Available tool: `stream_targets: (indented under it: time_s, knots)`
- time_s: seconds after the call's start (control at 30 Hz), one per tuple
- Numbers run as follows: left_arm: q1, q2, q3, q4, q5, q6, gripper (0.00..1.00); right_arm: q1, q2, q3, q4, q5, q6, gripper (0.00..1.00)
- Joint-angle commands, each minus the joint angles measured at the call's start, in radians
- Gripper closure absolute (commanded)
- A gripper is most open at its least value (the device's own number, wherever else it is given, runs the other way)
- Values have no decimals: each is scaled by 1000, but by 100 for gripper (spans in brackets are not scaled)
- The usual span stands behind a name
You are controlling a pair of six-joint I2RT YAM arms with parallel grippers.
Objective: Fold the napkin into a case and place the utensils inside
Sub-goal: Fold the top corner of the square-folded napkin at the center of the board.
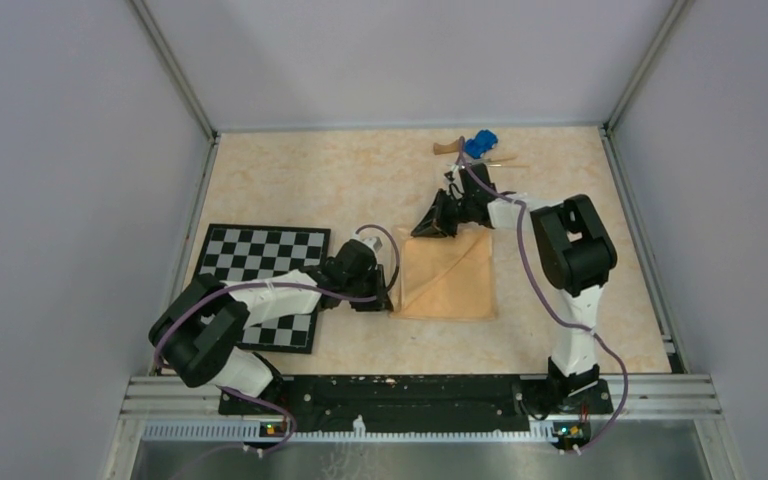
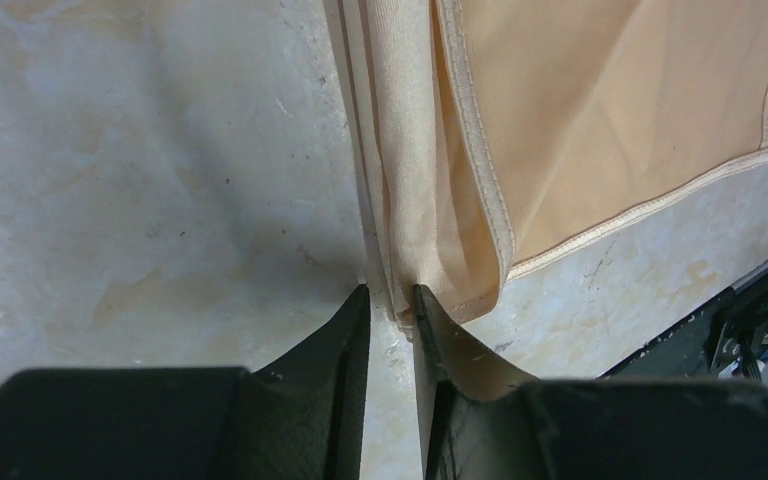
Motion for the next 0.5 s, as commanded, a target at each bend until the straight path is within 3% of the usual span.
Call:
stream_targets:
  time_s: [0.0, 0.47]
  knots:
    - [-4, 10, -27, -8, 18, -4, 73, 16, 27, 58, 69, -21, 30, 100]
    - [-5, 16, -46, 1, 14, 2, 78, 37, 95, 123, 102, -35, 61, 100]
